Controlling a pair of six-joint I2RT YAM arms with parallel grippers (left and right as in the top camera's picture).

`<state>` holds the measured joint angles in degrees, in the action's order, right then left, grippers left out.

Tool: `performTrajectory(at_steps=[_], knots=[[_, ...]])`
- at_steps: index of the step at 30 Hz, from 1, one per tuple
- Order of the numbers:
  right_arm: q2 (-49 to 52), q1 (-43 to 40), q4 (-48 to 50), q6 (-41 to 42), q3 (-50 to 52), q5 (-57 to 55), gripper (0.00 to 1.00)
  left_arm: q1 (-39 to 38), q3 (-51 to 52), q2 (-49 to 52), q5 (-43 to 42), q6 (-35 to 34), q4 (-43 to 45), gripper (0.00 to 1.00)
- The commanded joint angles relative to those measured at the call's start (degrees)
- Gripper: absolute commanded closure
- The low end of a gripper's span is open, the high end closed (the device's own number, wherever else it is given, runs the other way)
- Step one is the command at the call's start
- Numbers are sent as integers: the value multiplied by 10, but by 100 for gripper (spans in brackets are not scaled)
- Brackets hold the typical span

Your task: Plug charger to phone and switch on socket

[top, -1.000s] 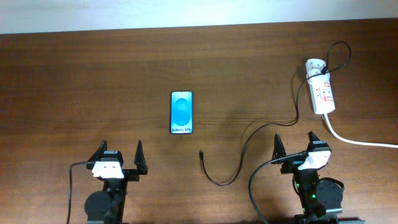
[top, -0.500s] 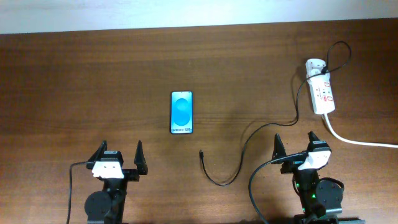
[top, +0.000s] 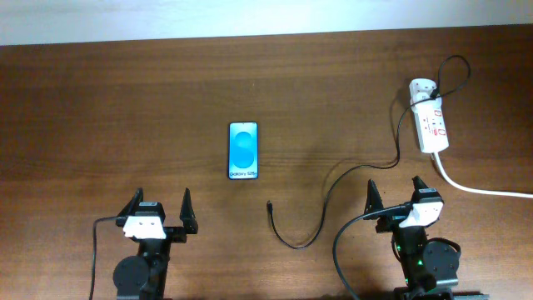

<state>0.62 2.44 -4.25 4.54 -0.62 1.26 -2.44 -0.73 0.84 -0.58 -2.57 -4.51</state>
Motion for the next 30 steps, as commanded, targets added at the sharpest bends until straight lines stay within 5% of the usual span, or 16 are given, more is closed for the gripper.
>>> performTrajectory(at_steps=[1,9,14,21,25,28,30], knots=[[-4,-3,-3,2,3,-11,2,3,2,-4,4,10,-1,1],[-4,-3,-3,2,3,-11,2,3,2,-4,-151,9,151,1],[-4,-3,-3,2,3,-11,2,3,-10,-4,-166,4,271,1],[-4,-3,-3,2,3,-11,2,4,-228,145,-171,5,145,1],[-4,-3,-3,2,3,-11,2,3,-546,417,-239,4,-149,1],[-4,-3,-3,2,3,-11,2,3,-596,495,-417,4,-97,1],[-4,-3,-3,2,3,-11,2,3,-617,523,-431,2,-106,1]])
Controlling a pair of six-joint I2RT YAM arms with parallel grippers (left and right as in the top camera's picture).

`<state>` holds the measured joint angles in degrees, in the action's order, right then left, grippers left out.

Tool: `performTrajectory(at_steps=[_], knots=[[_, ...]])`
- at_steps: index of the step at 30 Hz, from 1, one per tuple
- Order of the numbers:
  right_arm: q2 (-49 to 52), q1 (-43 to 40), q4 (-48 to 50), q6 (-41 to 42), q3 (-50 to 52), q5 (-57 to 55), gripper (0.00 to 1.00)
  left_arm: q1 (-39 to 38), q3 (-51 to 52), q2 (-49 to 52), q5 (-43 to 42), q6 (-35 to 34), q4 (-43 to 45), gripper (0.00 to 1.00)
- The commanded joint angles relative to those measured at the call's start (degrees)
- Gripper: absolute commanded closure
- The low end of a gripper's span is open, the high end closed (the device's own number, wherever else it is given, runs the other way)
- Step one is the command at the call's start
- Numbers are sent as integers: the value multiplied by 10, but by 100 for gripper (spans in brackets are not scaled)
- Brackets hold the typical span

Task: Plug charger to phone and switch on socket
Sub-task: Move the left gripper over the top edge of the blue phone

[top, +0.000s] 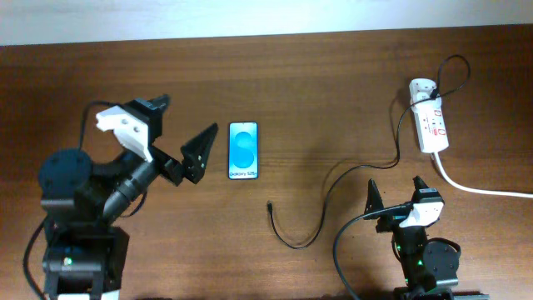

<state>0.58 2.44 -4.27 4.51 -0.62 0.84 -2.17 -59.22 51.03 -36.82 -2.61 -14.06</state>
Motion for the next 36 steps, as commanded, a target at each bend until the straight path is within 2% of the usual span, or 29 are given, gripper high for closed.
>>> performTrajectory(at_steps=[1,3,4,6,7,8,9,11,12,14,16,20,22,24,27,33,36], knots=[[-4,-3,-3,2,3,-7,2,1,-54,41,-69,2,-35,1],[-4,-3,-3,2,3,-7,1,-7,-169,128,-4,3,-197,1],[-4,-3,-3,2,3,-7,2,-28,-258,192,66,10,-325,1],[-4,-3,-3,2,3,-7,2,-71,-384,283,177,12,-488,1],[-4,-3,-3,2,3,-7,2,-85,-418,311,205,12,-526,1],[-4,-3,-3,2,3,-7,2,-98,-443,338,191,10,-539,1],[-4,-3,-3,2,3,-7,2,-106,-444,350,143,7,-542,1],[-4,-3,-3,2,3,-7,2,-118,-444,362,134,-25,-543,1],[-4,-3,-3,2,3,-7,2,-128,-444,369,155,-64,-555,1],[-4,-3,-3,2,3,-7,2,-170,-445,391,284,-102,-590,1],[-4,-3,-3,2,3,-7,2,-187,-476,439,294,-113,-627,1],[-4,-3,-3,2,3,-7,2,-192,-661,614,383,-113,-775,1],[-4,-3,-3,2,3,-7,2,-192,-667,654,379,-118,-733,1],[-4,-3,-3,2,3,-7,2,-192,-667,671,339,-118,-700,1],[-4,-3,-3,2,3,-7,2,-192,-665,686,336,-201,-677,1],[-4,-3,-3,2,3,-7,2,-192,-664,751,332,-195,-688,1],[-4,-3,-3,2,3,-7,2,-192,-664,760,331,-155,-687,1]])
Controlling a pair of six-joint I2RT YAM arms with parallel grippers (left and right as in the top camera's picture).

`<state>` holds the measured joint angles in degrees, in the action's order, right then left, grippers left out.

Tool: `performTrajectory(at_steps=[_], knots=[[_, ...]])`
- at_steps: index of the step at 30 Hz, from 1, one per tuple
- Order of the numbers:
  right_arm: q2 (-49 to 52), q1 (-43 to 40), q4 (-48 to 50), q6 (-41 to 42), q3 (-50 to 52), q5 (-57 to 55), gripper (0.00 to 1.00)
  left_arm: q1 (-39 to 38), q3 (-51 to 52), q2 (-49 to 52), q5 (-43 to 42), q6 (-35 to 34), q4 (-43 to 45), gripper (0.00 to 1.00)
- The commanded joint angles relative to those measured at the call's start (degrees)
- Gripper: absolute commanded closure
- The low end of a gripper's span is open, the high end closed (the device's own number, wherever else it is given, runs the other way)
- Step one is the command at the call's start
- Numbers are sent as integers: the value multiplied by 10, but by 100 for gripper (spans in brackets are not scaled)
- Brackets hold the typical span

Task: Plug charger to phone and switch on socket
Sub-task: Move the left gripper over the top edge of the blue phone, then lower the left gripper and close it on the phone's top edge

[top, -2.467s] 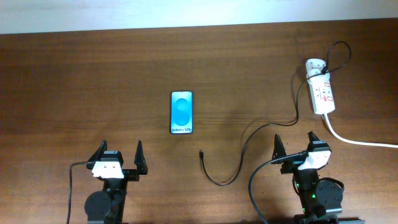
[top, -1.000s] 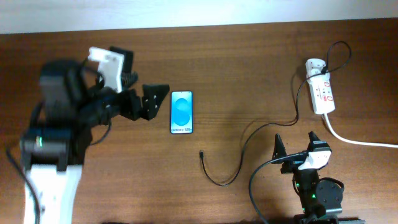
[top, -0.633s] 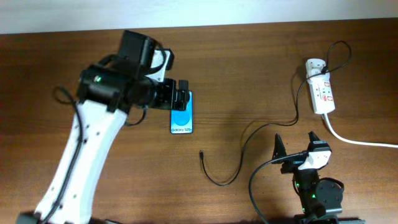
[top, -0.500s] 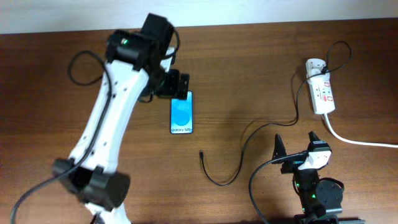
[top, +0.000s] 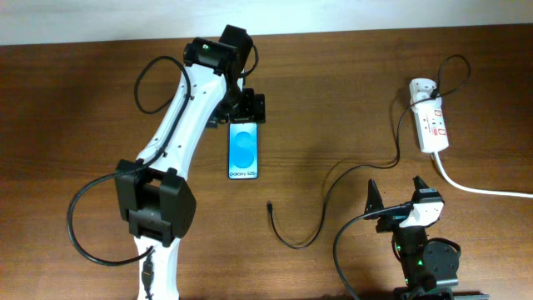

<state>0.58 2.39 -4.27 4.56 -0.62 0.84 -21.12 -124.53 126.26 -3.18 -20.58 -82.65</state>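
The phone lies face up in the middle of the table, its blue screen lit. My left gripper hangs over the phone's far end, pointing down with its jaws spread to either side of that end; nothing is held. The black charger cable runs from a white adapter plugged into the white power strip down to its loose plug tip, which lies below and right of the phone. At the near right my right gripper stands open and empty, just right of the cable's loop.
The strip's white mains cord runs off the right edge, passing close behind the right gripper. The left arm stretches diagonally from its base at the near left up to the phone. A pale wall edge borders the table's far side.
My left arm has reached farther across the table: its open gripper was beside the phone's left edge and is now over the phone's far end. Phone, cable and right arm are unchanged.
Both grippers first rested open at the near edge, with the phone and loose cable tip between them. Then the left arm was raised, with its open gripper left of the phone. Now it hangs over the phone's far end. The right arm has stayed parked.
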Motion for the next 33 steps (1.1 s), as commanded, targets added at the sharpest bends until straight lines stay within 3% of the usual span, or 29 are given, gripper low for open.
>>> performTrajectory(at_steps=[1,14,33], knots=[[-4,-2,-3,1,3,-7,2,-2,-11,8,-5,25,-1,1],[-4,-2,-3,2,3,-7,2,-2,-11,92,-7,45,-16,1],[-4,-2,-3,1,3,-7,2,0,-10,92,-12,42,-12,1]])
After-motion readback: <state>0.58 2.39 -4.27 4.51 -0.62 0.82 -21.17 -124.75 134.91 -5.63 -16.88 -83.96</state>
